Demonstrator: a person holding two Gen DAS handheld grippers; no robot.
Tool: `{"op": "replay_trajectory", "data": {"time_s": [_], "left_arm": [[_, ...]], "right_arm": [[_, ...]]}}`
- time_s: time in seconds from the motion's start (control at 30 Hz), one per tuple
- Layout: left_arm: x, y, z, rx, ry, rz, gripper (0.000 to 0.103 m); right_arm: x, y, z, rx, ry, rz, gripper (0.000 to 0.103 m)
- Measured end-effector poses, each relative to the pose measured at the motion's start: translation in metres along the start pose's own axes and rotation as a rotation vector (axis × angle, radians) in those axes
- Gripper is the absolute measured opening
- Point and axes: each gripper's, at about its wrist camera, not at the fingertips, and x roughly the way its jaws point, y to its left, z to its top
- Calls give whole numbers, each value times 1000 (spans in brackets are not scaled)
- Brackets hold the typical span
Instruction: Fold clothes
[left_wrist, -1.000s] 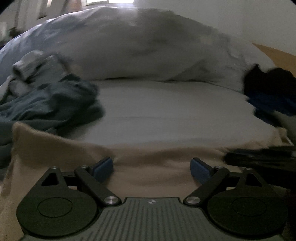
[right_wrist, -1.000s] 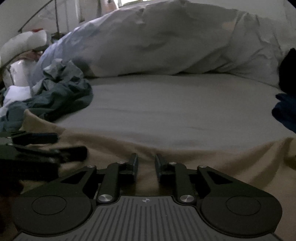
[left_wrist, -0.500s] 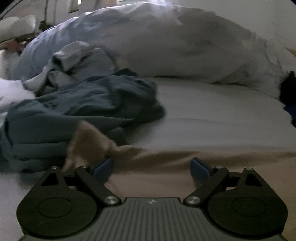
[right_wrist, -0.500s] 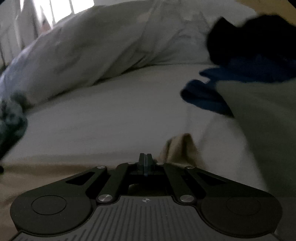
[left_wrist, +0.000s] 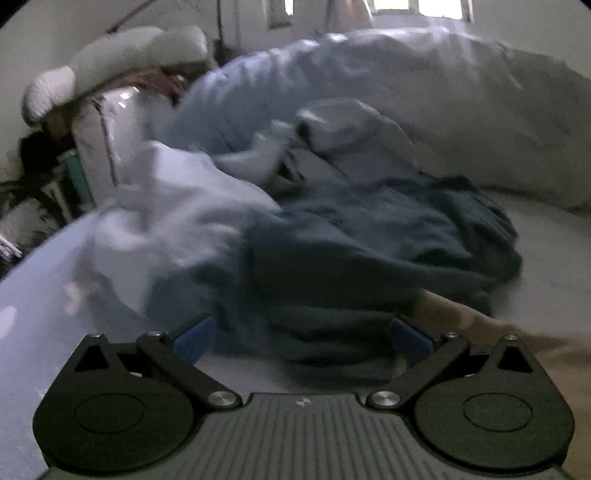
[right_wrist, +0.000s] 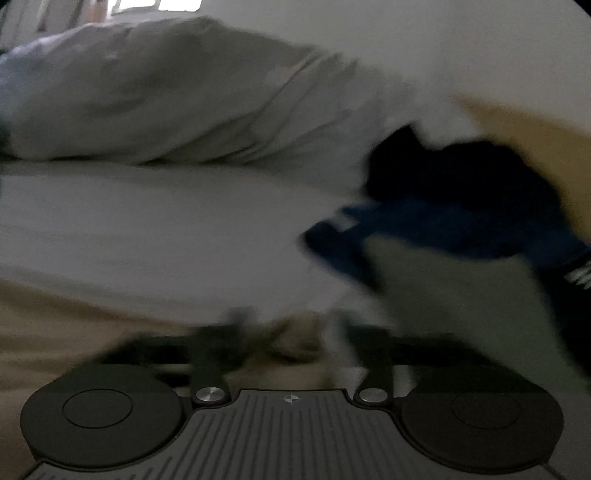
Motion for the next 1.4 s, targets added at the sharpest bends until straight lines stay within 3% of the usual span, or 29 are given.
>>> {"op": "replay_trajectory", "data": {"time_s": [0.03, 0.2, 0.37, 0.57, 0.67, 0.9, 1.07, 1.4], "left_arm": [[-4, 8, 1, -8, -8, 2, 103], [-23, 47, 1, -89, -14, -44, 103], [-40, 78, -6, -152, -17, -105, 103], [-44, 104, -14, -205, 4, -202, 103], [-43, 111, -19, -209, 22, -247, 103], [-38, 128, -26, -260, 52, -339, 103], [-32, 139, -29, -286, 51, -364, 103], [-24, 156, -29, -380, 58, -396, 103]], "right_arm": [[-6, 1, 0, -3, -31, -31, 97], [-39, 6, 9, 84, -75, 17, 97], [-93, 42, 2, 50, -164, 134, 102], [-180, 112, -36, -36, -211, 285, 103], [-230, 157, -61, -137, -211, 386, 103], [-349, 256, -117, -497, -317, 553, 103], [-384, 305, -139, -694, -343, 532, 103], [-398, 351, -147, -881, -434, 398, 103]]}}
